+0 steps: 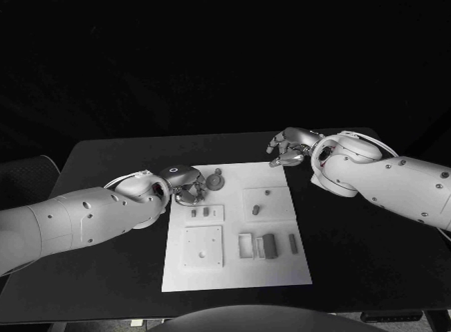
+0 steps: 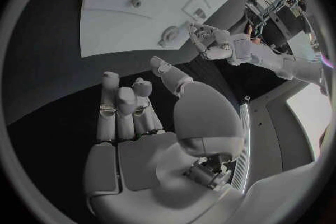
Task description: Assemble the parts on the task board
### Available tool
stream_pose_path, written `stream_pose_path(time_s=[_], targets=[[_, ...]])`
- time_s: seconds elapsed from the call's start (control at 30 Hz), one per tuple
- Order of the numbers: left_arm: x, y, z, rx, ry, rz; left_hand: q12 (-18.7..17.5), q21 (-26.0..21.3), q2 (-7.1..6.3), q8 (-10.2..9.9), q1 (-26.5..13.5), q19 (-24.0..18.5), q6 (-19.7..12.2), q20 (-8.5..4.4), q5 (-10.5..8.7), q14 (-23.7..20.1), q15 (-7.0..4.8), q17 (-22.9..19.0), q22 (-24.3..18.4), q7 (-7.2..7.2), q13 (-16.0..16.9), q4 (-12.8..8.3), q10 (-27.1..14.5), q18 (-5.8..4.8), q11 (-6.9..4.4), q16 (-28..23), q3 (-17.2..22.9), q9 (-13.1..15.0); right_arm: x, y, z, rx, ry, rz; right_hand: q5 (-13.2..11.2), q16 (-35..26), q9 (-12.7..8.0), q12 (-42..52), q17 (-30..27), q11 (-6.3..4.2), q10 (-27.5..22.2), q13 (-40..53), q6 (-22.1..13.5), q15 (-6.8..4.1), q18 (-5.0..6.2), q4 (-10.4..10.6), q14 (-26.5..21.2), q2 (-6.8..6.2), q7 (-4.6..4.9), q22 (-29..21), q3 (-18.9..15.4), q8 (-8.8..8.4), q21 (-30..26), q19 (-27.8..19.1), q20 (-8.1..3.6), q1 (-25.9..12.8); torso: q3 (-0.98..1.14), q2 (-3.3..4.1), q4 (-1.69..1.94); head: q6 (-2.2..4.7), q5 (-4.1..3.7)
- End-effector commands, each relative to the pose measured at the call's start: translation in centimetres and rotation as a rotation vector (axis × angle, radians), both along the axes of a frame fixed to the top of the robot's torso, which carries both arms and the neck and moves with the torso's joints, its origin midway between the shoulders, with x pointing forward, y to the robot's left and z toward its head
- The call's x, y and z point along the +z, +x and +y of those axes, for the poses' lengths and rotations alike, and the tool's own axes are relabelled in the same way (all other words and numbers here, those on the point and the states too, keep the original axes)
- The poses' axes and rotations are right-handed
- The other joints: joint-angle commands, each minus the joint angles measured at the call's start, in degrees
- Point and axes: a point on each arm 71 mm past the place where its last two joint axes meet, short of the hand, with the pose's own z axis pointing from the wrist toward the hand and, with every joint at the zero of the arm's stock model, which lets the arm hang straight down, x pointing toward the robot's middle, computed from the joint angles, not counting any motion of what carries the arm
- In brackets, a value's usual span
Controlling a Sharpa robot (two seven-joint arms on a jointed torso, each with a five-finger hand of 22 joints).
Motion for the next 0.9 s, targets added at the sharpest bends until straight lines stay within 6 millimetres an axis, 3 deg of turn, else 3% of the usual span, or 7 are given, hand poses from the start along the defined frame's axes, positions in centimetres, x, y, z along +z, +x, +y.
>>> stream_pose_path(time_s=[0.03, 0.9], targets=[[-0.58, -0.43, -0.50, -0.020, 0.008, 0.024, 0.2, -0.2, 0.44, 0.0, -0.1, -0.1, 0.2, -0.30, 0.19, 0.0, -0.30, -0.1, 0.9, 0.25, 1.7, 0.1, 2.8, 6.19, 0.41, -0.3, 0.3, 0.0, -0.04, -0.06, 0.07, 0.009, -0.006, 0.004, 0.1, 0.1, -0.1, 0.3, -0.1, 1.83, -2.8, -0.1, 1.9, 0.09, 0.50, 0.0, -0.1, 0.02, 1.52, 1.0, 0.0, -0.29, -0.3, -0.1, -0.19, -0.2, 0.02, 0.04, -0.03, 0.01, 0.01], [-0.58, -0.67, -0.93, -0.038, -0.004, 0.033, 0.2, -0.7, -0.46, -0.8, 0.3, -0.4, -0.9, -0.42, 0.24, -0.4, -0.47, 0.0, 1.0, 0.75, 2.5, -0.5, 3.4, 5.93, 0.22, -0.5, -0.2, -0.2, -0.05, -0.04, 0.12, 0.010, -0.006, 0.004, 0.1, 0.1, -0.1, 0.3, -0.1, 1.83, -2.8, -0.1, 1.9, 0.09, 0.50, 0.0, -0.1, 0.03, 1.52, 1.0, 0.0, -0.29, -0.3, -0.1, -0.18, -0.2, -0.02, 0.01, 0.01, -0.13, -0.06]])
